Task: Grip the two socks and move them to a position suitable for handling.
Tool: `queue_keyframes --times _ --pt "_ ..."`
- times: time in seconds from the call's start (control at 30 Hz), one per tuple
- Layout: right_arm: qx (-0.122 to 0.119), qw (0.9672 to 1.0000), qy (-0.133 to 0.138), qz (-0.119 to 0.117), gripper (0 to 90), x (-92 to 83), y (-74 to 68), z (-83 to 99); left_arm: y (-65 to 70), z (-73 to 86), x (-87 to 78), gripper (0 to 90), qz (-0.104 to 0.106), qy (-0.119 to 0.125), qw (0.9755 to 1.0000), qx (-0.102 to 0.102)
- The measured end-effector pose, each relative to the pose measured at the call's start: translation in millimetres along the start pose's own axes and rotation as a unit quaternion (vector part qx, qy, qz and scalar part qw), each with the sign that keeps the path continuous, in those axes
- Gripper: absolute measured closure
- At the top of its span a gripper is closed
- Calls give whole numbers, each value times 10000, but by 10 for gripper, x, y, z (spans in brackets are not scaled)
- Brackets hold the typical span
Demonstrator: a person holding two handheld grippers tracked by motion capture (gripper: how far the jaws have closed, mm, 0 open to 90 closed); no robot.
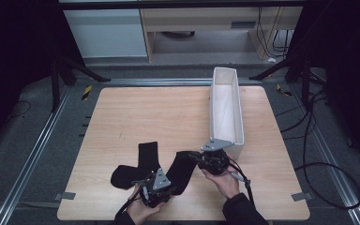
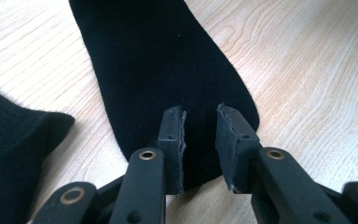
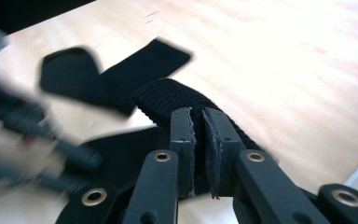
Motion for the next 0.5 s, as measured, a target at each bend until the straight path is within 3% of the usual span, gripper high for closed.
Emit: queue_keyframes --times 0.17,0.3,0.33,0.43,0.5 --pt "105 9978 -199 619 825 264 198 -173 1 1 1 712 18 6 10000 45" --pt "174 9922 -346 1189 823 464 375 -243 -2 1 2 712 41 22 10000 51" --pt "174 9922 -346 1189 823 464 375 -243 -2 1 2 712 39 24 10000 57" --pt "226 9843 -452 1692 813 617 516 -298 -2 2 2 712 36 33 10000 65" --pt "165 9831 -403 1780 773 670 545 -333 -2 3 2 711 36 43 10000 55"
Point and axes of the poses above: each handheld gripper's, and its own axes: x roughly forward along the jaws, z roughly out of its underside, y roughly to its right, the point moved 8 cm from there along x, roughly forward along the jaws, and after that the axes turned 7 degrees about -y, right-handed, at the moved point
